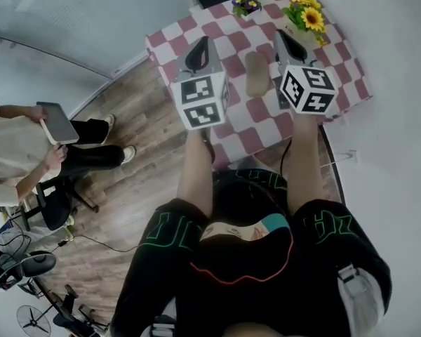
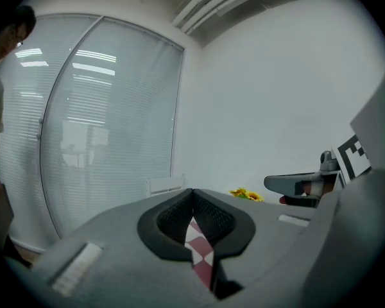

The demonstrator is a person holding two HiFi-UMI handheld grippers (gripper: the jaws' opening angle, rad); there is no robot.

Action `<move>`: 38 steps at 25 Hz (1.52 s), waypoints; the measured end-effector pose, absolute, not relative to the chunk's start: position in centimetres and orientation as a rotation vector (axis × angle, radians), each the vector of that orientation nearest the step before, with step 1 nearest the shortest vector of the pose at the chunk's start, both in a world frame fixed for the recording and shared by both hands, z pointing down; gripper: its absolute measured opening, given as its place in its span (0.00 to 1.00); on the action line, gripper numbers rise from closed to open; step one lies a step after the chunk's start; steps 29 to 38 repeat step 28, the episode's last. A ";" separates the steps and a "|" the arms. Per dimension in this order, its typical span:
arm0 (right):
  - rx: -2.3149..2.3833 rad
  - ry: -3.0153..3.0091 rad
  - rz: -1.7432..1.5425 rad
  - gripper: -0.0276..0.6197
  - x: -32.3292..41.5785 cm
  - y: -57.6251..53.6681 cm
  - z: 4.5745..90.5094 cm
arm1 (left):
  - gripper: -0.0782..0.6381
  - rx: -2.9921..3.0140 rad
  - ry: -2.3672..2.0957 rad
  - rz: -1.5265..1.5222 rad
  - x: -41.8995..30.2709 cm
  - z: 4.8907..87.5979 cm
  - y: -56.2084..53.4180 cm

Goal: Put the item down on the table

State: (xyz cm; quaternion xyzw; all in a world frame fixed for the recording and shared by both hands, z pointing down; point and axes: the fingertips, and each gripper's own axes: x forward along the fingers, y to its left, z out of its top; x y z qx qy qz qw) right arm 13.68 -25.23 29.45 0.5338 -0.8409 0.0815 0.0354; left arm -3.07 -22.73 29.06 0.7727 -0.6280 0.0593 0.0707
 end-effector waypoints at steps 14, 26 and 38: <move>1.667 -2.650 0.030 0.05 12.8 -23.7 23.1 | 0.12 2.412 -2.000 0.075 -4.0 22.9 -22.2; 1.656 -2.653 0.010 0.05 12.2 -23.8 22.9 | 0.12 2.394 -1.988 0.082 -4.6 23.4 -22.4; 1.656 -2.653 0.003 0.05 12.1 -23.8 22.8 | 0.12 2.401 -1.982 0.074 -4.7 23.3 -22.5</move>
